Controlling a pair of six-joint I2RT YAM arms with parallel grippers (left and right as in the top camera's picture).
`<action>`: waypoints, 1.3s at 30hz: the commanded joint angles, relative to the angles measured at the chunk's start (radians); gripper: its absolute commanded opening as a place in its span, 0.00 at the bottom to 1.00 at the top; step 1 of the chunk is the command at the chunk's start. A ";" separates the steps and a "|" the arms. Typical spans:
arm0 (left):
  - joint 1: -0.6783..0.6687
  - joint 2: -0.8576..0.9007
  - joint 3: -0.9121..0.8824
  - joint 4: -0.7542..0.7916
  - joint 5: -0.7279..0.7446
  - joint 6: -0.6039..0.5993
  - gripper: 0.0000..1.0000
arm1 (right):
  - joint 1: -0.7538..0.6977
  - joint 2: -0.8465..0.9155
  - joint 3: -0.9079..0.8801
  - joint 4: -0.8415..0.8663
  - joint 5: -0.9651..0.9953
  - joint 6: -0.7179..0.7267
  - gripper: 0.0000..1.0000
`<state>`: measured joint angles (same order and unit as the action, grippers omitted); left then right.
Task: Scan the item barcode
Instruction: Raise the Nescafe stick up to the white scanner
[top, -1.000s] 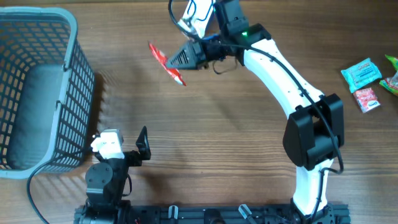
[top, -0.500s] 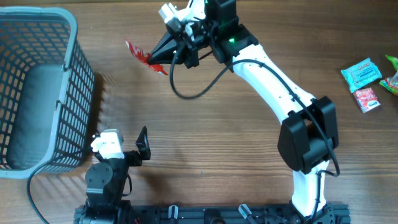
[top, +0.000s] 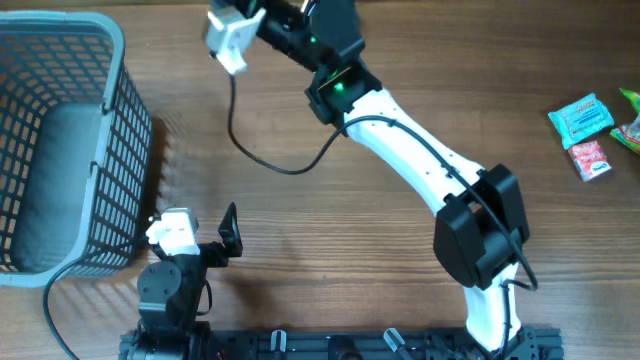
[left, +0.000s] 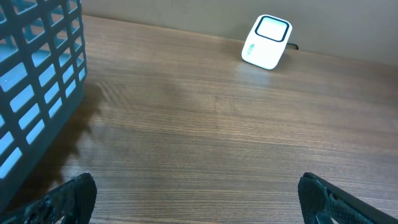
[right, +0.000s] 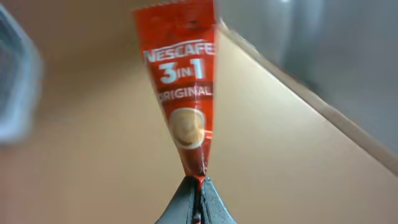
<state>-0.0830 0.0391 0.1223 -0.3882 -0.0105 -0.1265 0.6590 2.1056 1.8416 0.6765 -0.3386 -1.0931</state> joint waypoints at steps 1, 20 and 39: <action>0.002 -0.006 -0.006 0.003 -0.005 -0.010 1.00 | 0.025 -0.002 0.015 0.037 0.469 -0.266 0.04; 0.002 -0.006 -0.006 0.003 -0.006 -0.010 1.00 | 0.063 -0.002 0.015 -0.502 1.163 0.492 0.04; 0.002 -0.006 -0.006 0.003 -0.006 -0.010 1.00 | -0.204 0.215 -0.008 -0.592 0.315 1.912 0.05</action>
<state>-0.0830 0.0391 0.1215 -0.3878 -0.0101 -0.1265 0.4347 2.2456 1.7695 0.0624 0.0055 0.6838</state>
